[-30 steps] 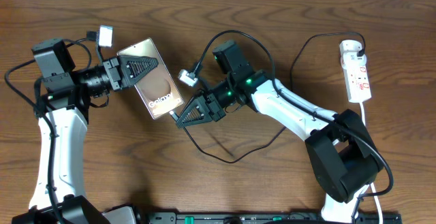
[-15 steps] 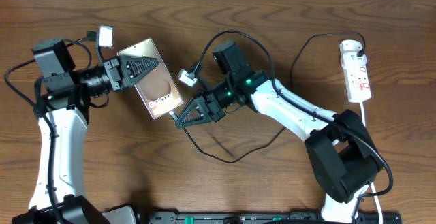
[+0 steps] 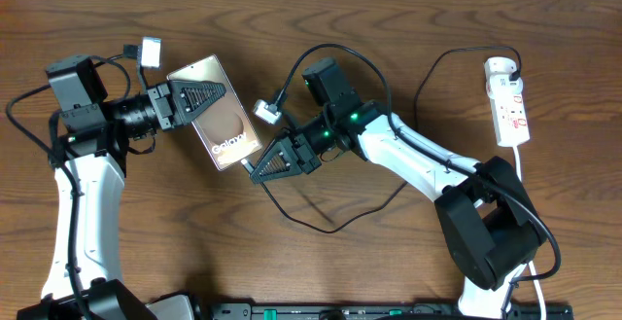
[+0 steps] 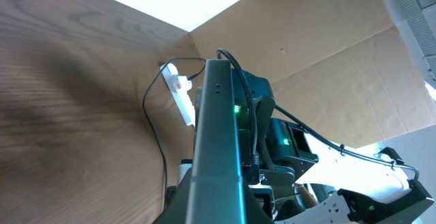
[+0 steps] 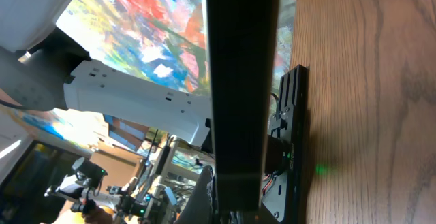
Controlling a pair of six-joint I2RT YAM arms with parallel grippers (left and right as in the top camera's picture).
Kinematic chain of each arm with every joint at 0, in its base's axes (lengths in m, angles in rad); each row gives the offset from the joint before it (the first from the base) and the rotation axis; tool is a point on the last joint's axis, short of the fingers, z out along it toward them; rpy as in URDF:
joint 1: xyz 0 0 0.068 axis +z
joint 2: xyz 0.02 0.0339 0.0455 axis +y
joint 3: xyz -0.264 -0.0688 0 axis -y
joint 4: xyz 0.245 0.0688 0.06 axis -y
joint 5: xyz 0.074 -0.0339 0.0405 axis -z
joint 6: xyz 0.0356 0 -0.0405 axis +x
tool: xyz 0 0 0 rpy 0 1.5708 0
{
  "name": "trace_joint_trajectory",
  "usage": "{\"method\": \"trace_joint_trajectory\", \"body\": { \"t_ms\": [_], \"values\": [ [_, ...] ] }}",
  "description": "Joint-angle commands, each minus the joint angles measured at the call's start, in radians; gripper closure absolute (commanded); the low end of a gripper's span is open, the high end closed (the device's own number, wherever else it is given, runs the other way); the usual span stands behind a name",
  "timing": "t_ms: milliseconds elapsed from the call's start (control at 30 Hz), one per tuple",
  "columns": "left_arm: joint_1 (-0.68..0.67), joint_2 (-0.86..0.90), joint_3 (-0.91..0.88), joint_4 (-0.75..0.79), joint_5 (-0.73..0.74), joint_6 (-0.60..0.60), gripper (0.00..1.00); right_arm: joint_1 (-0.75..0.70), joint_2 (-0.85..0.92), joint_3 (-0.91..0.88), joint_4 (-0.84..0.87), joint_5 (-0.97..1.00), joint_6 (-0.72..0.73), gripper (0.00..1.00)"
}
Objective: Plug charger to phone and switch on socket
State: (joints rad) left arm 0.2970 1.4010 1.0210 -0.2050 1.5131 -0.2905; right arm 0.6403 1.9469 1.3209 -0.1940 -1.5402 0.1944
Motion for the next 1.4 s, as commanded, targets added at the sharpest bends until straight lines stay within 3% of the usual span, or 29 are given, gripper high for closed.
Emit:
{"method": "trace_joint_trajectory", "body": {
  "t_ms": [0, 667, 1067, 1367],
  "values": [
    [-0.021, -0.004, 0.010, -0.003, 0.050, 0.010, 0.93, 0.002, -0.017, 0.000, 0.023, -0.023, 0.019, 0.99],
    [-0.069, -0.004, 0.010, -0.002, 0.010, 0.023, 0.93, 0.000, -0.017, 0.000, 0.098, -0.022, 0.081, 0.99],
    [-0.068, -0.004, 0.010, 0.130, -0.086, -0.155, 0.93, -0.033, -0.017, 0.000, 0.176, -0.022, 0.161, 0.99],
    [-0.068, -0.004, 0.010, 0.164, -0.117, -0.193, 0.93, -0.034, -0.017, 0.000, 0.177, -0.022, 0.161, 0.99]
  ]
}}
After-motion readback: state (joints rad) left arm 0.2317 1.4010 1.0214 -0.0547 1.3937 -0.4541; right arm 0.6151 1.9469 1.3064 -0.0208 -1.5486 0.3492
